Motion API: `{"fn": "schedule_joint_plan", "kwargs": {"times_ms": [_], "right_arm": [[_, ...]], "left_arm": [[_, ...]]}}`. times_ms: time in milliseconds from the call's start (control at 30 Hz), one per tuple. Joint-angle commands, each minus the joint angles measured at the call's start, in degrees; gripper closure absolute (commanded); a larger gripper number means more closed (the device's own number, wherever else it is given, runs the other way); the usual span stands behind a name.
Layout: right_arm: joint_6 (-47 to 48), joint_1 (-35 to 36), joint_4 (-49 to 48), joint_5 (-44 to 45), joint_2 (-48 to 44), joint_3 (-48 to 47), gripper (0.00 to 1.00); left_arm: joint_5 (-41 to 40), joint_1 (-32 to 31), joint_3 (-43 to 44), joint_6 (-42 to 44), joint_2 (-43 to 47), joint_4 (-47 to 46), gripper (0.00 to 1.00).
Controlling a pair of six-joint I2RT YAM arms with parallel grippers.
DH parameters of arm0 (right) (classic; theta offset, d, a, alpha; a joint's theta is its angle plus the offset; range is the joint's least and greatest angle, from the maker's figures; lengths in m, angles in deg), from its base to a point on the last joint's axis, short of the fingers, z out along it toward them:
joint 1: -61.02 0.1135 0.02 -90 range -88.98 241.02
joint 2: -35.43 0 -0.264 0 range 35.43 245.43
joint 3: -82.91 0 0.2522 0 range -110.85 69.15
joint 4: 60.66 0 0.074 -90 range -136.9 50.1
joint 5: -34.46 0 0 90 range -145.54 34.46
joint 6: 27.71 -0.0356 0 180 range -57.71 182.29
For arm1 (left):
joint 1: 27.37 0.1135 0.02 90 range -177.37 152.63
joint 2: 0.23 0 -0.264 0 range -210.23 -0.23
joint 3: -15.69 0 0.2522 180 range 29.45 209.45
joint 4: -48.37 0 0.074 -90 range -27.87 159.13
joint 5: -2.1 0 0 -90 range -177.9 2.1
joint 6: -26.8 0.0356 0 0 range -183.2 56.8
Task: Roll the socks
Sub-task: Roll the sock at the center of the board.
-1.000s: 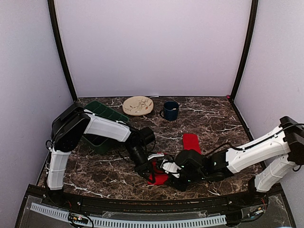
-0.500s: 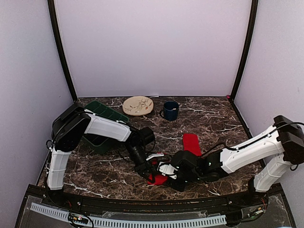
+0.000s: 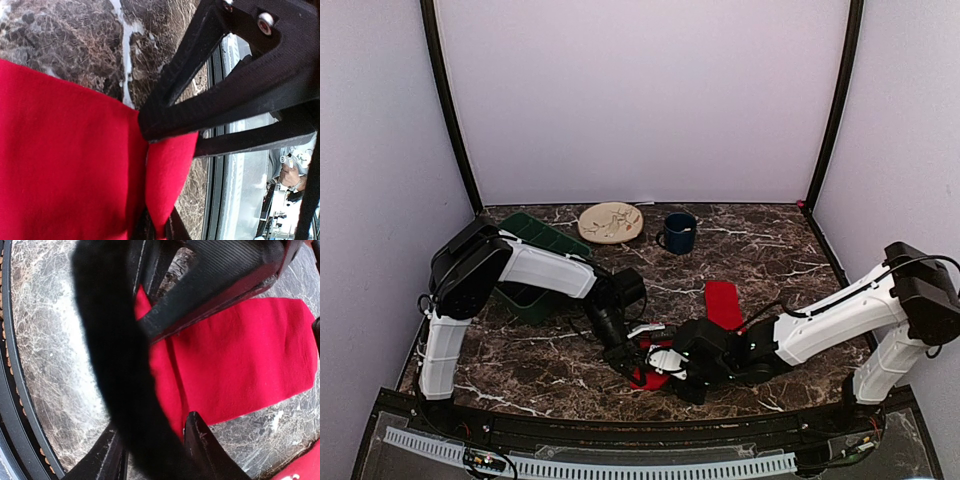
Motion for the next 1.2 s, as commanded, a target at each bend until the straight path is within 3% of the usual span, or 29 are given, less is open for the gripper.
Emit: {"fn": "schedule_joint_plan", "kwargs": {"times_ms": [0,167,433,667,1167], "right_arm": [[1.1,0.5,-1.0,-1.0,0.8,-1.7,0.65],[1.9,0.5,-0.7,-0.9,0.6,-2.4,0.68],[2.8,0.5,0.5,-2.0,1.5,-3.4,0.89],[1.9,0.5,1.1,-2.7,2.1,-3.1,1.0],[-5.4,-3.4,0.7,-8.2,1.7,-1.8,1.0]], "left_arm": [[0.5,0.0,0.8,0.8,-0.7,1.4,0.92],[0.5,0.1,0.9,0.8,-0.9,1.5,0.92],[-0.4,0.1,1.1,0.4,-1.1,1.6,0.86],[-1.6,0.1,1.6,-0.2,-0.9,2.2,0.8],[-3.9,3.3,-6.1,-6.1,6.8,-6.5,0.68]]}}
